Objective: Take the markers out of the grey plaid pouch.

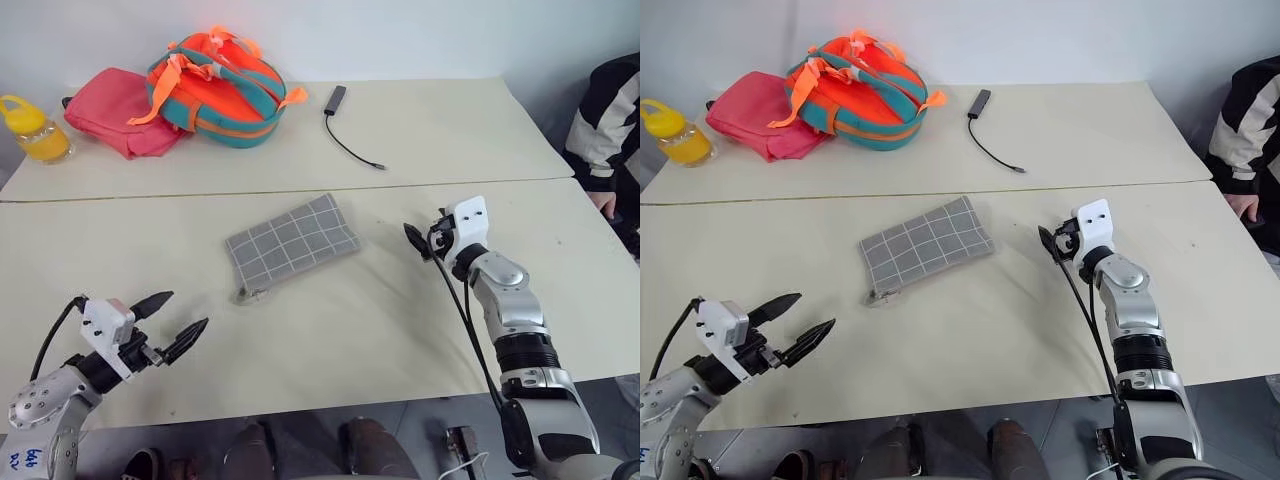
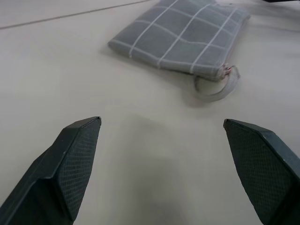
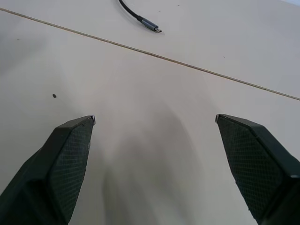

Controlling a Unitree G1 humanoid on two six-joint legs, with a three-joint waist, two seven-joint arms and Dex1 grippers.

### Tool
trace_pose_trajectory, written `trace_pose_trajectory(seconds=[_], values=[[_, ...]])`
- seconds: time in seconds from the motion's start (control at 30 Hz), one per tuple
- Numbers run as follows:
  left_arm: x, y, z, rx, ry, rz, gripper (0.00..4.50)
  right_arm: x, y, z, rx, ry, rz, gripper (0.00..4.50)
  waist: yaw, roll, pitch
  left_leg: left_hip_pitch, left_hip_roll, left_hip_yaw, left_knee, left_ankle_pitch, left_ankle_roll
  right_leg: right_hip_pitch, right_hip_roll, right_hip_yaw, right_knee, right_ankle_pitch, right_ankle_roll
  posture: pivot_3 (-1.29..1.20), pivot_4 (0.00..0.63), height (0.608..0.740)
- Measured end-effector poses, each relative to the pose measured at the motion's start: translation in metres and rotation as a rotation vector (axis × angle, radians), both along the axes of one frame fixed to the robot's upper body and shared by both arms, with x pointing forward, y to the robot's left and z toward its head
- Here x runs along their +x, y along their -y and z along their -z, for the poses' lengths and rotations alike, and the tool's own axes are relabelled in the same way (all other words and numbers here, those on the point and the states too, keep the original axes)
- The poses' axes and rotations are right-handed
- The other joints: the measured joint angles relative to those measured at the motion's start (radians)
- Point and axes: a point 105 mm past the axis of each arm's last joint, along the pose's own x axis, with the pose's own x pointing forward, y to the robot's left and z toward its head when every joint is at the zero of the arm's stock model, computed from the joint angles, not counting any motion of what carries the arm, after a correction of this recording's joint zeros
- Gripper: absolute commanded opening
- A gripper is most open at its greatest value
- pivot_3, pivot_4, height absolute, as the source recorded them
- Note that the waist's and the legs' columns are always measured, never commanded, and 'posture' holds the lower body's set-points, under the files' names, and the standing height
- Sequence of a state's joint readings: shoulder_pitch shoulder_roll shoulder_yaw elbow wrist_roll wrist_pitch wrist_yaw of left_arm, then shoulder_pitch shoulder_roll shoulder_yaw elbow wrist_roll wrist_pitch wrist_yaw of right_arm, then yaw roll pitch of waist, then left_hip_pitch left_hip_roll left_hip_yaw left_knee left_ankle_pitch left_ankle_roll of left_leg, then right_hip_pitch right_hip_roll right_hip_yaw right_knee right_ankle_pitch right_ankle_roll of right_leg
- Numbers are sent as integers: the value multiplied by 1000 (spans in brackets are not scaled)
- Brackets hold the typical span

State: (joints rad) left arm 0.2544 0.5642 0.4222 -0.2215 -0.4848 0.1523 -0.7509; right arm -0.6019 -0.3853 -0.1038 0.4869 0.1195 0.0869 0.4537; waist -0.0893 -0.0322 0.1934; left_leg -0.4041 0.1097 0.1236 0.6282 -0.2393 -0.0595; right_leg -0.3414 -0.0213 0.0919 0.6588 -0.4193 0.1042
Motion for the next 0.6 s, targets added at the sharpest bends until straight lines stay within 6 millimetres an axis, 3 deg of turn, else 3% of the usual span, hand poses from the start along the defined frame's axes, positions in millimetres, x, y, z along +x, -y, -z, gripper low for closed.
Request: trace_pose_trajectory(seconds=[0.17,0.37,0.47,0.6], values=[[4,-3,-3,19,32,-34,4440,-1,0,2,-6,-5,-1,4320,1,0,0,0,0,0,0,0,0,0,0,0,0,0,0,0,150,740],[13,-6,-10,26,81,-45,4440,-1,-14,2,-13,-4,-53,4320,0,0,0,0,0,0,0,0,0,-1,1,0,1,0,0,0,150,740],[22,-6,-13,55,117,-45,4500,-4,-37,-5,17,19,-136,3918,-2,0,0,0,2,0,1,0,-1,-1,4,0,2,0,0,0,150,740],[40,0,-17,143,180,-30,4500,-7,-89,-17,32,55,-291,2635,-3,0,0,0,6,1,2,0,-2,-1,8,2,3,0,0,0,150,740]])
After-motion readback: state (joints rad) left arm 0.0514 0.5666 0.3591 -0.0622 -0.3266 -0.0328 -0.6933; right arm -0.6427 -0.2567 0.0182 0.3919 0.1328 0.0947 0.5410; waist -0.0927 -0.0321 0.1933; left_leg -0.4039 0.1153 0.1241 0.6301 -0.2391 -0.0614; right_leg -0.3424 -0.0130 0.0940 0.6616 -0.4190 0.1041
